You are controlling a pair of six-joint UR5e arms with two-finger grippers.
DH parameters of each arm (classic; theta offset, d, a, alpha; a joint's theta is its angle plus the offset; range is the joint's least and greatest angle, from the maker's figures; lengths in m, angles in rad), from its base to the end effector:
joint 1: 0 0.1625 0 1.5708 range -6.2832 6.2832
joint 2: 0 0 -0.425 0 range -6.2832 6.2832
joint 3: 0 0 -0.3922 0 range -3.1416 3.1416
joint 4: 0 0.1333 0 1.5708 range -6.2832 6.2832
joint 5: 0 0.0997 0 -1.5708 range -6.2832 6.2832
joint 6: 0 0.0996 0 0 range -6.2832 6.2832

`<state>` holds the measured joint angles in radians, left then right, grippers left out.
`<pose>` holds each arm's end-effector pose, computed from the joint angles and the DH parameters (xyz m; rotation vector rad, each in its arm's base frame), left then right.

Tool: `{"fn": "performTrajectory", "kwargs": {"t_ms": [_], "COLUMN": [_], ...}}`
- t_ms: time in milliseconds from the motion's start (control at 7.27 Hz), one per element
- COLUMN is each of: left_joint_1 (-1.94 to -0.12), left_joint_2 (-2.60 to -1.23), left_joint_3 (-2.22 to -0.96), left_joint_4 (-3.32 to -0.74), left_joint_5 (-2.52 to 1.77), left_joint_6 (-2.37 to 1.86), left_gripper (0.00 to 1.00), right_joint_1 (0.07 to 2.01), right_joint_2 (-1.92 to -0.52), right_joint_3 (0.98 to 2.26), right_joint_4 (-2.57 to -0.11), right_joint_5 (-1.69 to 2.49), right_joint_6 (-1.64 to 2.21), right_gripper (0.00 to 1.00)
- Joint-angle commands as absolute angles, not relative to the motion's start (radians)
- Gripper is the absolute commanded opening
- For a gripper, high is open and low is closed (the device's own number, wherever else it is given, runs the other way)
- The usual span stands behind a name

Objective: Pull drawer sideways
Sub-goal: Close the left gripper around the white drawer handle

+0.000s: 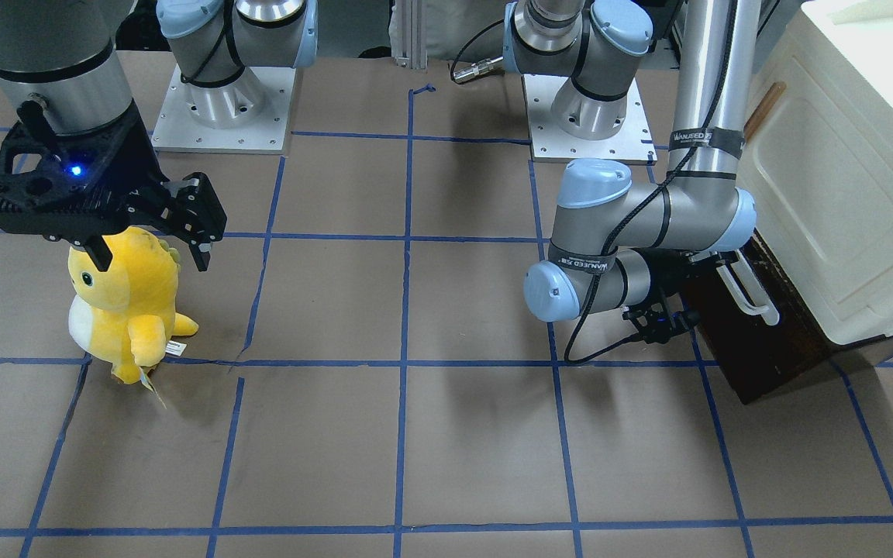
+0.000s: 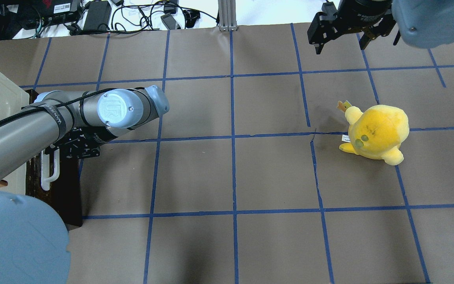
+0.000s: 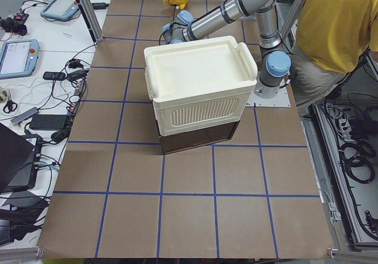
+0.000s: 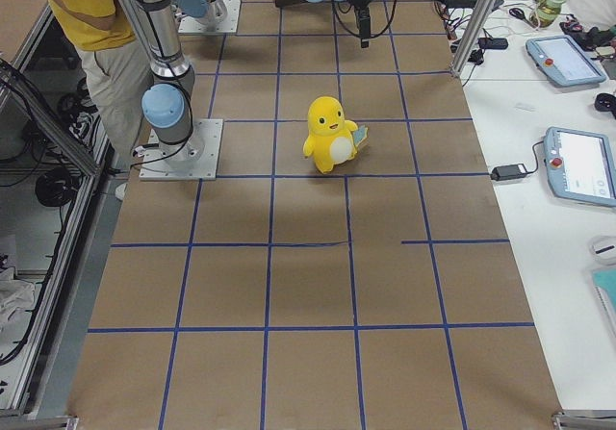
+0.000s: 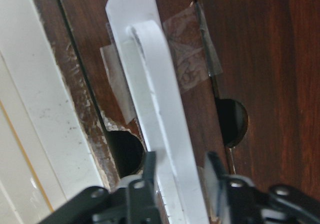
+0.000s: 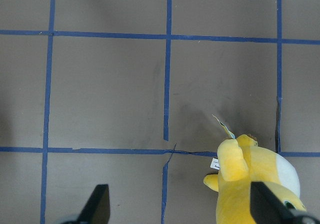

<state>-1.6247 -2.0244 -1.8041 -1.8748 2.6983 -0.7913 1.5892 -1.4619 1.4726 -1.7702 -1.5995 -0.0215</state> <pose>-0.0707 -0.5053 0.1890 -0.0721 1.8251 0.4038 0.1406 -0.5525 0.5017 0.0576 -3.0983 0.2932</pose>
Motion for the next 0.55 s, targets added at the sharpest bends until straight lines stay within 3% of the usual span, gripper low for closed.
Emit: {"fn": "performTrajectory", "kwargs": {"t_ms": [0,413], "left_joint_1": [-1.626,-1.631], "left_joint_2": [-2.026,-2.026], "left_joint_3": [-1.804,-1.804], "left_joint_4": [-1.875,-1.875], "left_joint_5": [2.698,2.698], "left_joint_6": [-0.79,-0.784], "left_gripper": [0.36,0.19], "right_joint_1": [1.589,1.589], "right_joint_2": [-1.462,-1.462], "right_joint_3": [1.473,1.473], "right_joint_4": [-1.77,-1.77], "right_joint_5": [-1.598,-1.598], "right_joint_6": [-0.021,-0.021], "right_gripper": [1.0,1.0]}}
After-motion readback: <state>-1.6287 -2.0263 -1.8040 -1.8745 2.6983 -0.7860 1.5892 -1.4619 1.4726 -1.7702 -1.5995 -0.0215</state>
